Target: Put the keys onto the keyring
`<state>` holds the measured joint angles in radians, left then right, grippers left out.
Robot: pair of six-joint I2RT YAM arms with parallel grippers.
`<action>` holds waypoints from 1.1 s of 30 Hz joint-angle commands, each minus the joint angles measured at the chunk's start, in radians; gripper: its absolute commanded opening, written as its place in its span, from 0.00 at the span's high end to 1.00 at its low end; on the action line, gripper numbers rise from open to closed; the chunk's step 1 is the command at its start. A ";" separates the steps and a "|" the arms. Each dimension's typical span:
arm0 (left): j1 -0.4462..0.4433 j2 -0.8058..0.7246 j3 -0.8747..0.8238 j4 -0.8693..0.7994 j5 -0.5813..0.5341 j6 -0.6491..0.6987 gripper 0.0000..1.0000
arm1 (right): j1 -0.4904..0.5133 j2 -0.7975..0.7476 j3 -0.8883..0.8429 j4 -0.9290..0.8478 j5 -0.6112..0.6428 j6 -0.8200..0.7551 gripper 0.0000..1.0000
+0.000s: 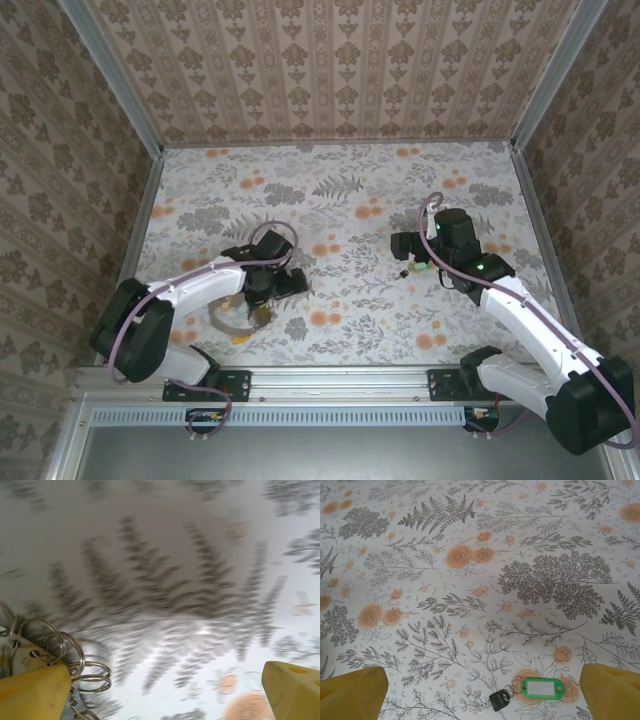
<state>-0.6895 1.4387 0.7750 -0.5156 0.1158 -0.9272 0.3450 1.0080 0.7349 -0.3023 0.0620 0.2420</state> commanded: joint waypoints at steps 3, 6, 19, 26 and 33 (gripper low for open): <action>-0.031 0.099 0.142 0.120 0.109 0.064 0.00 | 0.006 -0.053 0.002 -0.062 -0.033 -0.008 0.00; -0.025 0.146 0.231 0.109 0.124 0.110 0.01 | 0.005 -0.083 -0.019 -0.093 -0.069 0.002 0.01; 0.198 -0.299 -0.017 -0.104 0.102 0.233 0.05 | 0.362 0.085 -0.059 0.041 -0.251 0.120 0.22; 0.295 -0.336 -0.046 -0.010 0.103 0.283 0.08 | 0.516 0.376 -0.014 0.347 -0.349 0.317 0.43; 0.355 -0.328 -0.075 0.086 0.169 0.302 0.15 | 0.605 0.616 0.085 0.490 -0.385 0.400 0.56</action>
<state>-0.3576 1.1152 0.7113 -0.4915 0.2440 -0.6537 0.9295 1.5711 0.7567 0.0738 -0.2768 0.5789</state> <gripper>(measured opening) 0.858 0.450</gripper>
